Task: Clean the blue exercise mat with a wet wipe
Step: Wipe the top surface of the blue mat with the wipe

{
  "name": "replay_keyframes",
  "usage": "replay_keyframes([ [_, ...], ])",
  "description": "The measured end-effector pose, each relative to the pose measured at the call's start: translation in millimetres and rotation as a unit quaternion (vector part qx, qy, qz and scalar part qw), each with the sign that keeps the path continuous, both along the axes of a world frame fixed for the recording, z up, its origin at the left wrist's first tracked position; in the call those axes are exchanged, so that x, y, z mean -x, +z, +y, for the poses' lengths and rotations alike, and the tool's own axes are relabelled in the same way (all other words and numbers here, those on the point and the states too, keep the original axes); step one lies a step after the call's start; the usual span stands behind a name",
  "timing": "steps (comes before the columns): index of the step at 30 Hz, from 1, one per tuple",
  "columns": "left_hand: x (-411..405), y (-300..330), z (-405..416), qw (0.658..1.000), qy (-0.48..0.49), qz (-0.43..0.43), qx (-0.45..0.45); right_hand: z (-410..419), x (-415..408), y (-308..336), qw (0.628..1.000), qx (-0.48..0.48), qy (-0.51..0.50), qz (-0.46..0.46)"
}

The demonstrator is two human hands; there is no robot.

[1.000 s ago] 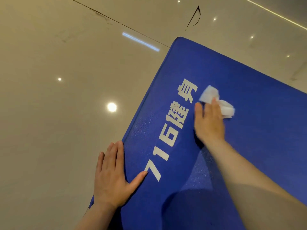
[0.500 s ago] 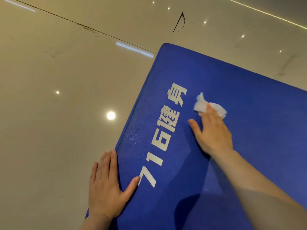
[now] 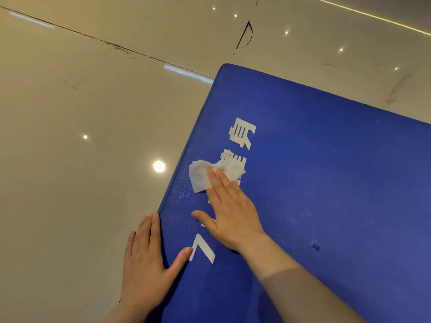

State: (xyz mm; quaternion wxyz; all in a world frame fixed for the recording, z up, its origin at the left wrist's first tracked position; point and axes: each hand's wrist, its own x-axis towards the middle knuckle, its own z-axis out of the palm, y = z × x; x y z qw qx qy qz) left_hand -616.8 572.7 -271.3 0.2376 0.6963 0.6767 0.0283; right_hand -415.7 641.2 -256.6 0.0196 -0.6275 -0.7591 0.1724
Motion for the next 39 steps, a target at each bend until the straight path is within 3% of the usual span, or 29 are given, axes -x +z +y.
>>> replay_keyframes([
  [2, -2.8, 8.9, 11.6, 0.999, 0.027, -0.037, -0.017, 8.8, -24.0, 0.1, 1.000, 0.001, -0.015, -0.015],
  [5, -24.6, 25.4, 50.2, 0.996, 0.015, -0.039, -0.085, 24.3, -69.9, 0.4, 0.989, 0.031, -0.144, -0.019],
  [8, -61.8, 27.1, 100.1, 0.998, -0.021, -0.011, -0.057, 38.3, -114.0, 10.2, 0.944, 0.060, -0.323, -0.018],
  [10, -78.9, 15.7, 118.0, 0.998, -0.033, 0.015, -0.059, 44.7, -129.1, 14.9, 0.922, 0.088, -0.377, -0.001],
  [14, -82.6, 0.1, 123.8, 0.995, -0.015, 0.043, -0.086, 61.1, -86.0, 18.6, 0.982, 0.046, -0.160, 0.084],
  [17, -83.4, -3.5, 125.0, 0.996, -0.018, 0.035, -0.080, 70.8, -21.6, 14.8, 0.990, 0.072, -0.016, 0.118],
  [20, -83.0, -8.9, 127.6, 0.997, -0.029, 0.034, -0.060, 86.1, -6.3, 8.1, 0.992, 0.061, 0.068, 0.089],
  [22, -81.9, -9.4, 127.6, 0.997, -0.028, 0.048, -0.060, 94.9, -21.5, 3.9, 0.994, 0.037, 0.071, 0.073],
  [24, -82.4, -8.2, 127.7, 0.996, -0.027, 0.062, -0.051, 106.5, -42.8, 3.6, 0.997, 0.030, 0.008, 0.072],
  [27, -81.7, -5.9, 127.2, 0.997, -0.025, 0.060, -0.050, 125.7, -92.7, 0.8, 0.983, 0.010, -0.175, 0.057],
  [29, -81.2, -4.3, 127.9, 0.996, -0.027, 0.063, -0.048, 134.5, -134.2, 0.9, 0.947, 0.007, -0.316, 0.058],
  [31, -81.7, -3.3, 128.8, 0.997, -0.026, 0.065, -0.043, 136.7, -155.6, 2.6, 0.924, 0.021, -0.378, 0.047],
  [33, -81.0, -3.1, 127.5, 0.997, -0.028, 0.063, -0.030, 137.3, -141.4, 2.5, 0.941, 0.025, -0.336, 0.036],
  [36, -80.4, -2.1, 127.6, 0.998, -0.024, 0.057, -0.023, 135.4, -83.6, 2.3, 0.976, -0.022, -0.197, 0.090],
  [39, -79.3, -4.5, 128.9, 0.998, -0.022, 0.060, -0.028, 137.9, -28.0, 1.7, 0.992, -0.002, -0.063, 0.105],
])
